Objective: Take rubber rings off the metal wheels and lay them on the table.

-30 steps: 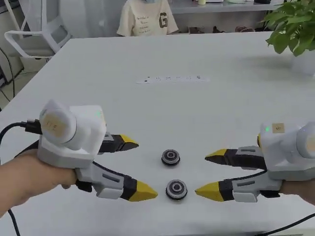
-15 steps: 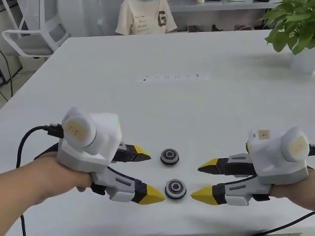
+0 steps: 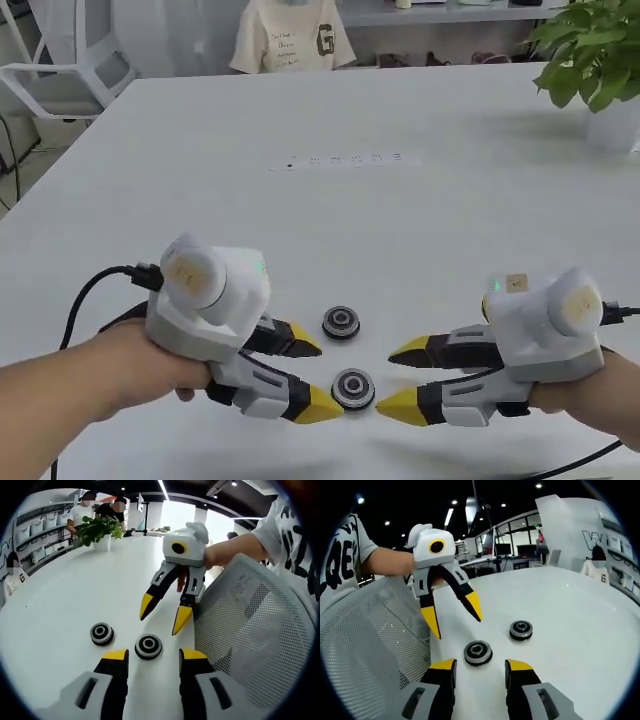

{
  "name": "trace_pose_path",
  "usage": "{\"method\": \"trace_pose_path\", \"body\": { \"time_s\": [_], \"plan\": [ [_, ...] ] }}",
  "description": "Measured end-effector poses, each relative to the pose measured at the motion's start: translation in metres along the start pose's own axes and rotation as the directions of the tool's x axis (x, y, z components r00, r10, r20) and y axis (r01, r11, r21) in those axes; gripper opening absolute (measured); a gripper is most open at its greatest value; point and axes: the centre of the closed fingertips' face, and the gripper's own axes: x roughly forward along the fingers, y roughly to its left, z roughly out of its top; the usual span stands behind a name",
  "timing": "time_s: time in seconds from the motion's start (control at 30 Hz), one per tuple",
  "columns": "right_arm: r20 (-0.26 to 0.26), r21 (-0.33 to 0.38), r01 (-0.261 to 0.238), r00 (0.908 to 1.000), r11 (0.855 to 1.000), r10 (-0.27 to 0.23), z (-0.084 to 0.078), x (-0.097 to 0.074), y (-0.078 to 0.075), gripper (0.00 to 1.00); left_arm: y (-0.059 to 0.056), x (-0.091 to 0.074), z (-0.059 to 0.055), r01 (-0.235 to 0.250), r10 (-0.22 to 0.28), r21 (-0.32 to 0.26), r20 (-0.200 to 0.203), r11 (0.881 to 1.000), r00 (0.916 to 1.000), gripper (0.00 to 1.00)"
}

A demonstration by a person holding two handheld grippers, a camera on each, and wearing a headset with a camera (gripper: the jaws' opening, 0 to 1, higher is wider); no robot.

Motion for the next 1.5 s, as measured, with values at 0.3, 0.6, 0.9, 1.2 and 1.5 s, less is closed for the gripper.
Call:
{"method": "trace_pose_path", "body": {
  "time_s": [0.3,0.6,0.9,1.2,1.5],
  "plan": [
    [0.000,0.004,0.002,1.0000,1.000,-0.002,0.000,-0.002,0.000,0.37,0.000,0.014,0.002,0.013,-0.013,-0.025,0.004,1.000,0.9999,0.28],
    [-0.011,0.003,0.007,0.9999,1.000,-0.007,-0.004,-0.003,-0.001,0.37,0.003,0.027,-0.002,0.005,-0.005,-0.041,-0.015,0.999,0.9999,0.22],
    [-0.012,0.007,0.012,0.9999,1.000,-0.012,-0.006,-0.005,-0.002,0.37,0.002,0.033,-0.002,-0.005,0.004,-0.008,-0.019,1.000,0.9998,0.14],
    [-0.013,0.011,0.010,0.9999,1.000,-0.010,-0.006,-0.002,-0.004,0.37,0.003,0.033,-0.003,-0.033,0.034,0.063,-0.015,0.997,0.9993,0.11],
    [-0.021,0.000,-0.009,0.9997,1.000,0.009,-0.005,0.007,-0.001,0.36,0.005,0.034,-0.003,-0.052,0.053,0.096,-0.008,0.994,0.9985,0.08]
  ]
}}
